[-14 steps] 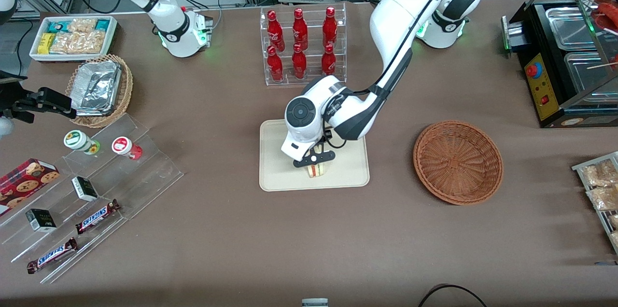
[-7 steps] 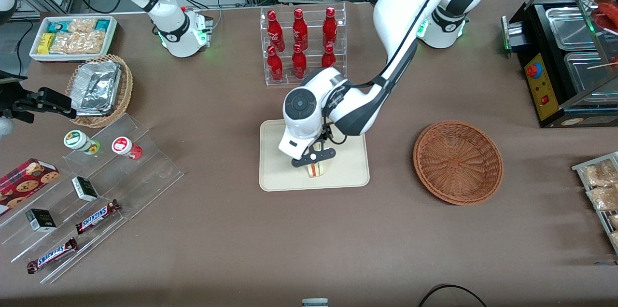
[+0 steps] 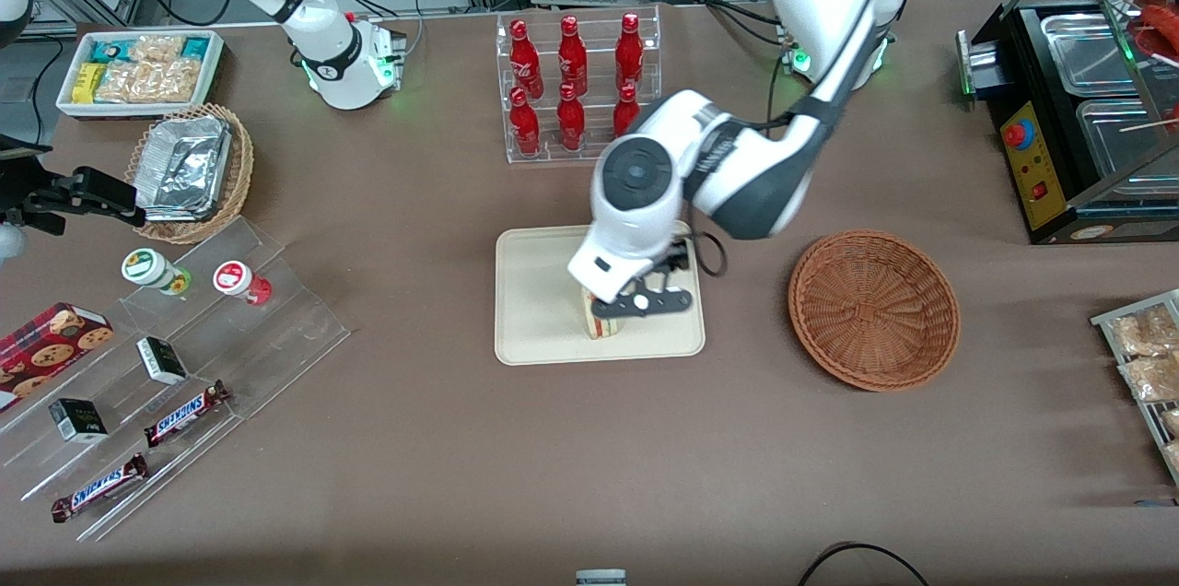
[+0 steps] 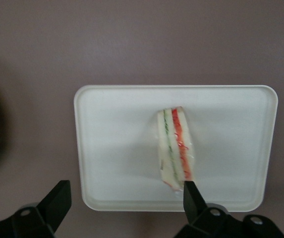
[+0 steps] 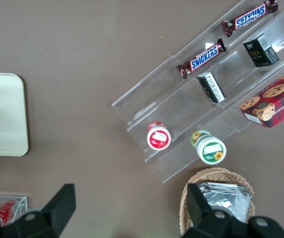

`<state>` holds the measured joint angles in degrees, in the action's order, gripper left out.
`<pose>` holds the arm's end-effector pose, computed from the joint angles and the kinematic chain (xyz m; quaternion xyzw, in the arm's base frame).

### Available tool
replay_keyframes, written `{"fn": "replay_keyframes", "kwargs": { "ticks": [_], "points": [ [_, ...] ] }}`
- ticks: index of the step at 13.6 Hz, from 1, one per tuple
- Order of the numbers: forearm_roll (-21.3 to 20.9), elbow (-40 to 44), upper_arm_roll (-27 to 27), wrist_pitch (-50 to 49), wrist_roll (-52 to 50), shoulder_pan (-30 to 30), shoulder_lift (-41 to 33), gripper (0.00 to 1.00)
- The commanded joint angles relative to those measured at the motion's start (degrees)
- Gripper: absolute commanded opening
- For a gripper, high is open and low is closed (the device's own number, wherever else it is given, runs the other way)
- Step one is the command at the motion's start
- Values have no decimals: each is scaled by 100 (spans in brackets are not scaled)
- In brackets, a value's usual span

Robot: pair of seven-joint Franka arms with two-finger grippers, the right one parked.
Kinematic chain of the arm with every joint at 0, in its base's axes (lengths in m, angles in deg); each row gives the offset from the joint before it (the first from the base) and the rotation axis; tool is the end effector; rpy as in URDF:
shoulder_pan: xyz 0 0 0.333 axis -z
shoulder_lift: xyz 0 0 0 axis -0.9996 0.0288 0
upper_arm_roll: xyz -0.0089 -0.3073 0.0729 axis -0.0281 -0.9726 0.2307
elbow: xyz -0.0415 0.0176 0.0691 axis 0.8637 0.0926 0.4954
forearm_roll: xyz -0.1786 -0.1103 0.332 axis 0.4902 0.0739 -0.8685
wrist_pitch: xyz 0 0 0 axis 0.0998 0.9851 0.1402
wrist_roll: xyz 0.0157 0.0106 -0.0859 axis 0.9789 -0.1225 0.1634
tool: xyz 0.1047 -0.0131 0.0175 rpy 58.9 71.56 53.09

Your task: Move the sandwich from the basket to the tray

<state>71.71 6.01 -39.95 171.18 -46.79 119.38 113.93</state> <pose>0.5789 -0.4428 0.4079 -0.9993 0.0044 0.0356 0.0092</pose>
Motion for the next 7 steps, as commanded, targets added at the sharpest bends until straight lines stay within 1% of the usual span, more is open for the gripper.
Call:
{"fn": "replay_keyframes", "kwargs": {
  "ticks": [1,2,3,4,7],
  "points": [
    [-66,-468,-6,-403,869,-308,-465,100],
    [-92,-653,-6,-422,948,-448,-632,100],
    [-75,-829,-15,-379,975,-728,-756,100],
    [-66,-866,-32,-361,993,-861,-844,100],
    [-13,-1015,-24,-422,1755,-1247,-1063,100]
  ]
}}
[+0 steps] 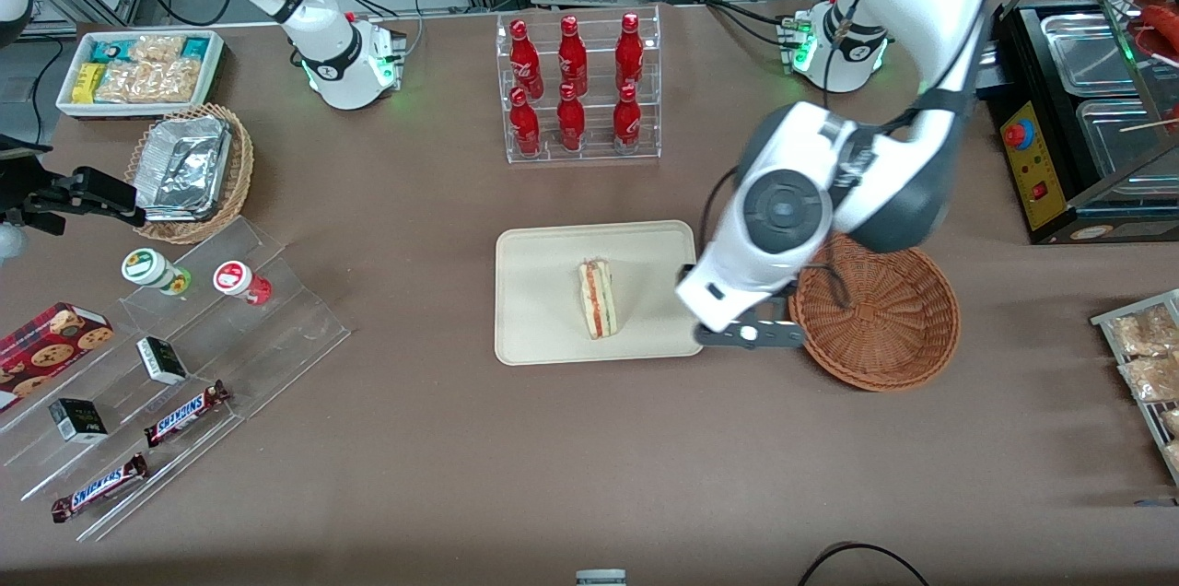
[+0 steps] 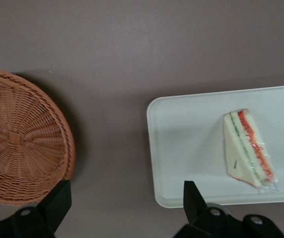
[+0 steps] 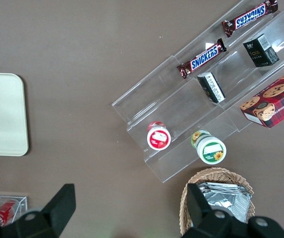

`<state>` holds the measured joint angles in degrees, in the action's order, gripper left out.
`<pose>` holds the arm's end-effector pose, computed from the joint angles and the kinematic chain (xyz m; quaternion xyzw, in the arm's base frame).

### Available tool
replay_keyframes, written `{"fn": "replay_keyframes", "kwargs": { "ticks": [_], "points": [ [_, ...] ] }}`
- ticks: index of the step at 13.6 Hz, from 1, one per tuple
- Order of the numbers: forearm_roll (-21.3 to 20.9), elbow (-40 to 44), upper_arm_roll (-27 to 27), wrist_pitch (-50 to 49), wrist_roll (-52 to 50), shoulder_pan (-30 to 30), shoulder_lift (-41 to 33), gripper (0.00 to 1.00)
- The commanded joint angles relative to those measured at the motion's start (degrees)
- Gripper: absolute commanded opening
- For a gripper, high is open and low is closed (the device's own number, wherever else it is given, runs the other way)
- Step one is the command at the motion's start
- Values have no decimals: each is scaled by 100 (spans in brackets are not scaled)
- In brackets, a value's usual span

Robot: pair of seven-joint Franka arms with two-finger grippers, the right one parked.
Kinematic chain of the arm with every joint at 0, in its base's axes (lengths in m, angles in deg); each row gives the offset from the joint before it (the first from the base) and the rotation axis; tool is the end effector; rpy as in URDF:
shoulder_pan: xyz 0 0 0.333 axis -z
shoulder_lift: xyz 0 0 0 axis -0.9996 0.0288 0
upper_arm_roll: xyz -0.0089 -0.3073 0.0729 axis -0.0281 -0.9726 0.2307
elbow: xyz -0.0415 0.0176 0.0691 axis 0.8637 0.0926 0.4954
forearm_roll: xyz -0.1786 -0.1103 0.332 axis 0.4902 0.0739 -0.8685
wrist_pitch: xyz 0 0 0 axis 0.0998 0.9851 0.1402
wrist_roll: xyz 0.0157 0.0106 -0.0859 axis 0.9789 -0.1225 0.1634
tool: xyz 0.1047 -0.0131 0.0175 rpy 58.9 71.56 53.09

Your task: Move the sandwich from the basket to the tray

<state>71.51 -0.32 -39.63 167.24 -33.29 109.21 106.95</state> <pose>0.6179 -0.3203 0.4369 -0.9974 0.0362 0.0574 0.0255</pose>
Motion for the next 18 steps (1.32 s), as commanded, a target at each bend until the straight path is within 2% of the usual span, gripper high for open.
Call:
{"fn": "replay_keyframes", "kwargs": {
  "ticks": [1,7,14,18],
  "points": [
    [-2,-530,-56,-2,538,-354,-488,100],
    [15,-1602,-56,33,1391,-1224,-1516,100],
    [24,-2525,-47,-54,1726,-1620,-2597,100],
    [103,-2518,-47,-520,1944,-1769,-2914,100]
  ]
}}
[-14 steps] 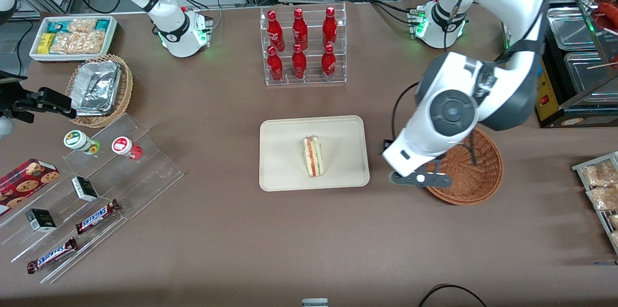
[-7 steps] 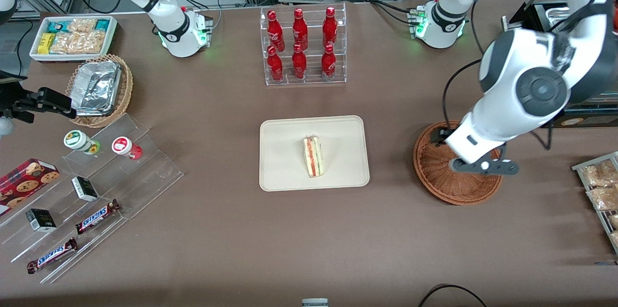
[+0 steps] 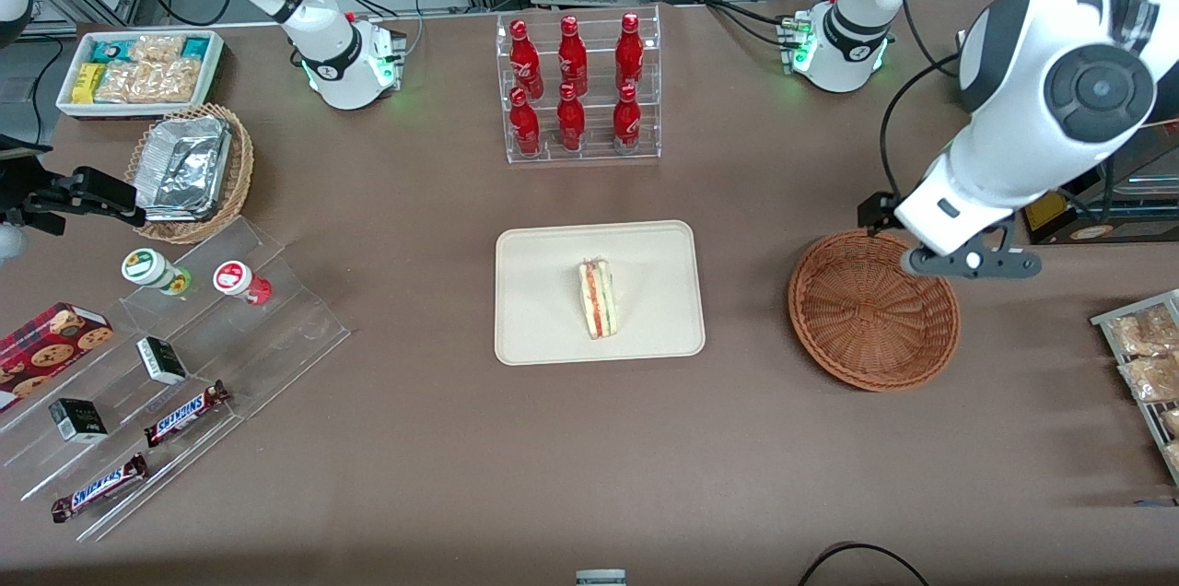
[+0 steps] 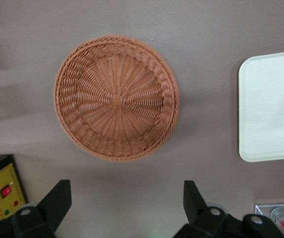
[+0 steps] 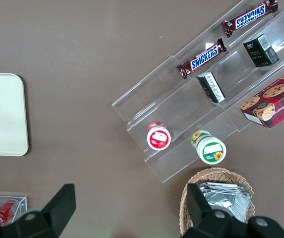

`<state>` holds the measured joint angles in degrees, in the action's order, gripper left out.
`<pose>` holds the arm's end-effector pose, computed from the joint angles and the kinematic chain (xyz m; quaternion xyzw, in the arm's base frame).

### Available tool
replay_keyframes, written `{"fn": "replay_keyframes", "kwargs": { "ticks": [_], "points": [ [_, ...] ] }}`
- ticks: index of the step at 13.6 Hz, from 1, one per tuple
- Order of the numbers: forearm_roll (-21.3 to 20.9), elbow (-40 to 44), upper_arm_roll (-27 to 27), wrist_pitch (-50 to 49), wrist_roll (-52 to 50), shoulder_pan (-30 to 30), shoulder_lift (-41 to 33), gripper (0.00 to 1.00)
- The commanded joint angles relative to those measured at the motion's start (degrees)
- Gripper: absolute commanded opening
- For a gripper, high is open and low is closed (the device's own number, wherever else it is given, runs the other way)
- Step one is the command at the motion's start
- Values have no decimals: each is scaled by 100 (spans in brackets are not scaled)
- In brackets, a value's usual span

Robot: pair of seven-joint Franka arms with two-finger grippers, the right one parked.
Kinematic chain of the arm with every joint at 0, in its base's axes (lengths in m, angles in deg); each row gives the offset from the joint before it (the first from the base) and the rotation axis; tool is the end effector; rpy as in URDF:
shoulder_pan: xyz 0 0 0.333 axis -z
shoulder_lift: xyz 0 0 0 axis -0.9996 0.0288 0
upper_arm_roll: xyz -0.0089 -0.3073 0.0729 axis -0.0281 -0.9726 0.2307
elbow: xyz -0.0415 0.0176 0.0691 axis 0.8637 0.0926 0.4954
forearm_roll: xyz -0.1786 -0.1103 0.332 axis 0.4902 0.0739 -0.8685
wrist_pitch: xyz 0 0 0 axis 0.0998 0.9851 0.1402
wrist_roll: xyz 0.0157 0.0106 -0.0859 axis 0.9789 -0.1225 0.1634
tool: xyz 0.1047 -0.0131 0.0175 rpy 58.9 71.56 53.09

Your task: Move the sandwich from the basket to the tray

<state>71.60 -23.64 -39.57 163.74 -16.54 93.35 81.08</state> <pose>0.5560 -0.1279 0.5282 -0.9956 0.0498 0.0663 0.0435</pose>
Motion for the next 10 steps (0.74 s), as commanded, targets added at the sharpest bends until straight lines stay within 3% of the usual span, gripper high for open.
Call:
{"fn": "replay_keyframes", "kwargs": {
  "ticks": [1,10],
  "points": [
    [207,-160,-44,-310,393,-236,-415,100],
    [429,384,342,-1242,664,-307,-618,100]
  ]
}}
